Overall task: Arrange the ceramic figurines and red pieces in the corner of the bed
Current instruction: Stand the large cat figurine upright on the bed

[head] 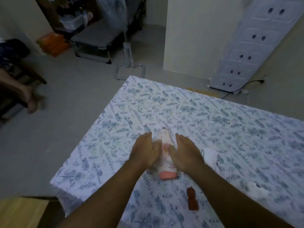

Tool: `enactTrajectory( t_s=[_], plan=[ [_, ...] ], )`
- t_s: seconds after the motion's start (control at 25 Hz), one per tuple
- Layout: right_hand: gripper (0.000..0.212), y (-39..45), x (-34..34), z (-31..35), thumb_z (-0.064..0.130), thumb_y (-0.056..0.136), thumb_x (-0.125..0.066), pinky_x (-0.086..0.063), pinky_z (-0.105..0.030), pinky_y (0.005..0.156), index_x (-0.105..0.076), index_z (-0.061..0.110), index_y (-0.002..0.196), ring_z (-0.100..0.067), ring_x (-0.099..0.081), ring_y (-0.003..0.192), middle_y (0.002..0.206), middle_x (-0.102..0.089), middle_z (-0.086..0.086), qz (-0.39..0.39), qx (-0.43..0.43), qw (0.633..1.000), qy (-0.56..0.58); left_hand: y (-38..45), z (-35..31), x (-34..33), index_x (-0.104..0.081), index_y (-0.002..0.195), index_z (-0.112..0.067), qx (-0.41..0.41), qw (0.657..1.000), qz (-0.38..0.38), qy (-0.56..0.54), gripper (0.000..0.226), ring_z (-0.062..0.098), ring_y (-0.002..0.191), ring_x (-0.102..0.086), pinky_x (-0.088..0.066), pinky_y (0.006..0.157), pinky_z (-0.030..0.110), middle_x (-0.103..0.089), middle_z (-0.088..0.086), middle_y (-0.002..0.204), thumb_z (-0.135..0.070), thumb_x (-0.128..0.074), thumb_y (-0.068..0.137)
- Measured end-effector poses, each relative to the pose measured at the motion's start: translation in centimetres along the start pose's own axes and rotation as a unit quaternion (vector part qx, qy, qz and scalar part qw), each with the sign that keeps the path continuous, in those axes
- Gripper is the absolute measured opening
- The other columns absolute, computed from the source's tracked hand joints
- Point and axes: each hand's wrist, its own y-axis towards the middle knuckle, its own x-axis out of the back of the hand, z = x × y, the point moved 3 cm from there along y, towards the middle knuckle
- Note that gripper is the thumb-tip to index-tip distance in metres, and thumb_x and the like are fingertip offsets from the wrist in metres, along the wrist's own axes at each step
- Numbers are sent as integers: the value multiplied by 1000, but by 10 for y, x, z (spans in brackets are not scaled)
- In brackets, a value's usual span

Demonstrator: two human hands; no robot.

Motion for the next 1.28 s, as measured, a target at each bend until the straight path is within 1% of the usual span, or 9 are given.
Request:
enactTrajectory(
  t_s=[0.08,0.16,0.32,0.48,0.56,0.64,0.92,1.16,1.28],
  plan=[
    [61,9,-26,-1,56,97,-39,-40,-41,106,-37,18,144,-30,-50,128,142,-53,-10,38,-62,993,95,11,18,-14,-43,143,-9,56,995,39,-68,62,31,135,-45,-37,110,43,-49,16,147,-53,-38,100],
    [63,8,-45,-1,55,96,-42,-39,-37,104,-32,23,149,-27,-52,127,142,-52,-1,86,-92,976,180,13,26,-29,-53,132,-12,72,982,102,-142,51,25,115,-57,-45,99,37,-60,13,133,-51,-37,102],
    [76,9,-50,-6,66,82,-54,-49,-46,102,-30,39,149,-16,-59,123,145,-52,9,69,-95,959,256,14,29,-29,-44,141,-16,86,937,155,-301,44,19,113,-63,-51,100,39,-62,8,132,-40,-42,104],
    [79,-1,-32,6,27,84,-78,-58,-23,80,-32,49,146,4,-67,97,119,-62,27,30,-54,931,360,15,33,2,-35,147,-26,21,915,133,-380,55,15,111,-65,-58,93,43,-59,2,132,-28,-61,99],
    [84,-1,-23,18,8,80,-80,-58,-20,75,-38,60,131,8,-67,97,108,-67,34,9,-14,925,380,17,32,19,-30,151,-30,-42,923,117,-363,68,9,118,-60,-58,93,38,-54,-7,133,-21,-67,95],
    [91,3,-23,24,0,75,-81,-59,-27,81,-42,62,129,4,-65,109,117,-67,27,-16,6,924,383,20,32,30,-27,154,-31,-96,936,99,-325,78,6,125,-52,-57,93,33,-48,-10,137,-16,-71,92],
    [85,-5,-43,23,2,71,-85,-56,-42,97,-45,39,136,-2,-61,117,120,-64,26,-34,3,921,387,9,46,23,-37,150,-33,-177,941,83,-274,74,1,130,-45,-51,102,37,-44,-7,138,-25,-76,88],
    [89,-8,-53,19,-9,78,-75,-53,-31,99,-34,29,147,-4,-56,125,128,-60,23,-29,0,915,403,1,49,15,-30,153,-27,-207,945,64,-246,71,5,136,-40,-46,107,42,-41,-5,144,-26,-67,94],
    [85,-9,-52,20,-7,78,-76,-52,-27,99,-35,24,146,-4,-57,124,124,-61,23,-40,8,916,400,2,48,15,-26,155,-23,-222,948,64,-218,73,3,139,-35,-42,111,33,-38,-3,149,-20,-66,95]
  ],
)
